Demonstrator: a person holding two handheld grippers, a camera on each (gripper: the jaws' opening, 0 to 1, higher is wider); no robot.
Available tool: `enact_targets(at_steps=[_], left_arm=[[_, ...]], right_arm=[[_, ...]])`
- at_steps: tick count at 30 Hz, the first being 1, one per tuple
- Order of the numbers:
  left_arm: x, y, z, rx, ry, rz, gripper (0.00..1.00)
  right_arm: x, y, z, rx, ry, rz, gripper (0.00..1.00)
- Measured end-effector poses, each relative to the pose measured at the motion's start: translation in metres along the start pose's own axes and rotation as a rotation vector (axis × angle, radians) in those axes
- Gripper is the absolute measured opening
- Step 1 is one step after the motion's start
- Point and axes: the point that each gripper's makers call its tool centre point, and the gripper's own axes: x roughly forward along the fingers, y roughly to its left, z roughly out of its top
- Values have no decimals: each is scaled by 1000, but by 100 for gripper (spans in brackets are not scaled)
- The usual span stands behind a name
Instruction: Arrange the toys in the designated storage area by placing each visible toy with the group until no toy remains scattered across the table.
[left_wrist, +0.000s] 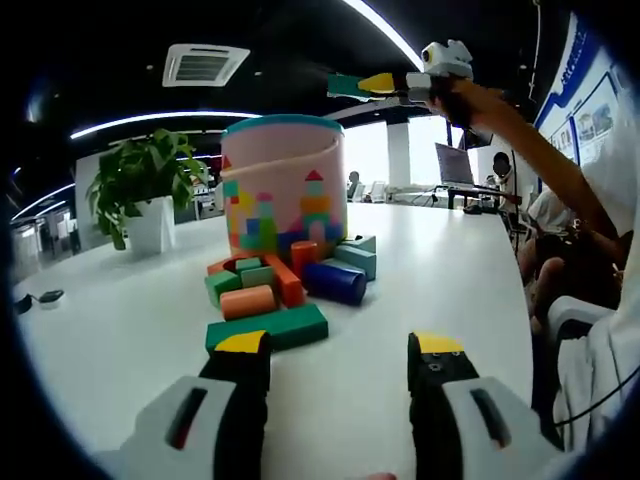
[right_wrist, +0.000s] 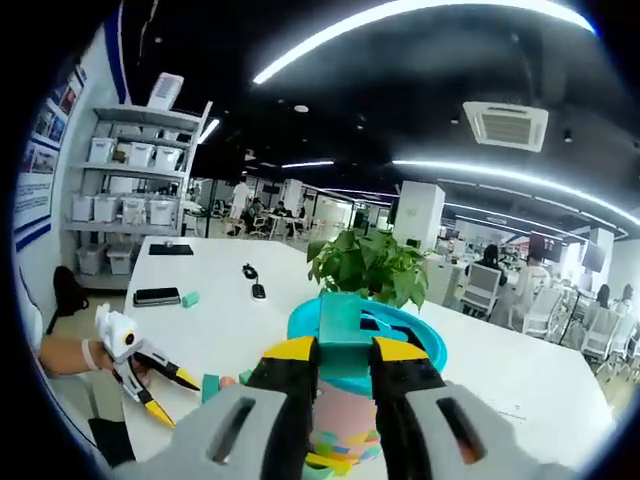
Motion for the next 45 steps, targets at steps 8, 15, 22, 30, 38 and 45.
enact_targets(at_steps=[8, 15, 22, 30, 38, 45], left_arm=[[0, 0, 0, 0, 0, -1, 57], [0, -1, 0, 1, 1, -3, 57], [0, -1, 0, -1, -3, -3, 57], [0, -1, 0, -1, -3, -6, 57], [0, -1, 1, -2, -7, -5, 57], [1, -1, 1, -1, -8, -10, 57]], right_arm=[[15, -4, 2, -10, 39, 15, 20], [32, -9, -1, -7, 89, 37, 20], [47, -18, -7, 10, 150, 55, 20], [68, -26, -17, 14, 249, 76, 20], [86, -32, -14, -15, 345, 104, 20], [102, -45, -17, -36, 499, 120, 20]])
